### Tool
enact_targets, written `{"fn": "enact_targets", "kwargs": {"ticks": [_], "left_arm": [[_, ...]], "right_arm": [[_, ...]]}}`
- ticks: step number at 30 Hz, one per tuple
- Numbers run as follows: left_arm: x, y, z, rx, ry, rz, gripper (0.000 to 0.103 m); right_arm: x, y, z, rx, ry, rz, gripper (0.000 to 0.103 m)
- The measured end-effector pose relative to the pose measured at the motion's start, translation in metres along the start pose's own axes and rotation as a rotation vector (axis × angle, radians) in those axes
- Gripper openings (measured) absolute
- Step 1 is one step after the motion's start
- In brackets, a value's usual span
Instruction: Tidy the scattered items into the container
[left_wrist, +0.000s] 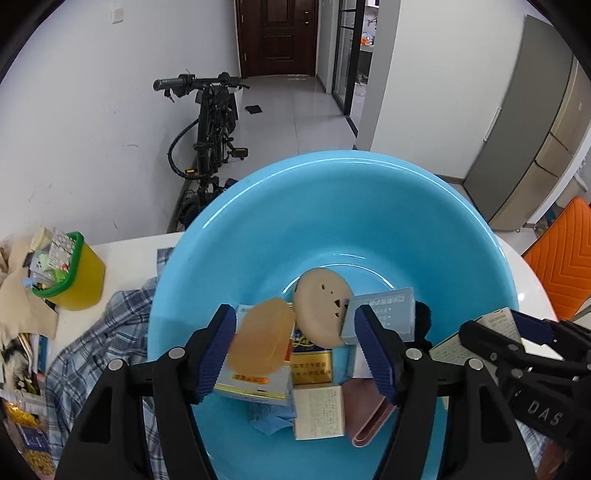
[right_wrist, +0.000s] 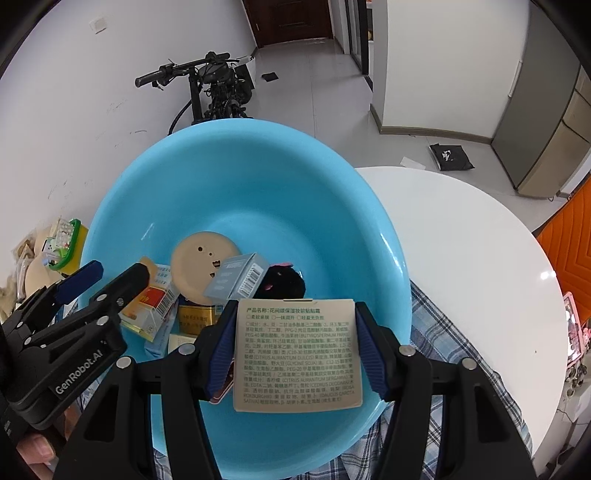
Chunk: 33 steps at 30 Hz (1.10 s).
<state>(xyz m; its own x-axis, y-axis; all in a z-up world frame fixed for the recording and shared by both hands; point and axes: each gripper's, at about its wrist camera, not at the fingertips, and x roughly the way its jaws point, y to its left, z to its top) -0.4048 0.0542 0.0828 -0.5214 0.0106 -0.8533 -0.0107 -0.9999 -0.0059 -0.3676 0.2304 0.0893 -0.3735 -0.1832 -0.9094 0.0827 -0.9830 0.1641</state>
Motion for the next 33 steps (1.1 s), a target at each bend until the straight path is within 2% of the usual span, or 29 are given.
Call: {"fn": "enact_targets", "kwargs": {"ticks": [5, 8, 9, 13, 17, 22, 27, 33], "left_arm": [[-0.003, 0.005, 0.001, 0.001, -0.004, 0.022, 0.071], [-0.009, 0.009, 0.002, -0.007, -0.032, 0.067, 0.084], [-0.013, 0.009, 0.002, 0.005, -0.055, 0.101, 0.085], [-0.025, 0.011, 0.002, 0.037, -0.099, 0.114, 0.085], [-0.037, 0.009, 0.004, 0.067, -0.12, 0.169, 0.085], [-0.045, 0.013, 0.003, 0.039, -0.119, 0.138, 0.085], [-0.049, 0.014, -0.004, 0.019, -0.107, 0.104, 0.085], [-0.061, 0.023, -0.011, -0.012, -0.125, 0.103, 0.085]], "right_arm": [[-0.002, 0.003, -0.001, -0.019, -0.002, 0.01, 0.059], [-0.005, 0.006, -0.002, -0.031, -0.009, 0.01, 0.059], [-0.006, 0.008, -0.002, -0.037, -0.013, 0.012, 0.059], [-0.01, 0.013, -0.005, -0.057, -0.025, 0.02, 0.059], [-0.014, 0.02, -0.007, -0.071, -0.033, 0.031, 0.059], [-0.018, 0.03, -0.015, -0.113, -0.062, 0.034, 0.06], [-0.02, 0.039, -0.023, -0.148, -0.1, -0.028, 0.075], [-0.029, 0.032, -0.029, -0.14, -0.121, -0.053, 0.082]]}}
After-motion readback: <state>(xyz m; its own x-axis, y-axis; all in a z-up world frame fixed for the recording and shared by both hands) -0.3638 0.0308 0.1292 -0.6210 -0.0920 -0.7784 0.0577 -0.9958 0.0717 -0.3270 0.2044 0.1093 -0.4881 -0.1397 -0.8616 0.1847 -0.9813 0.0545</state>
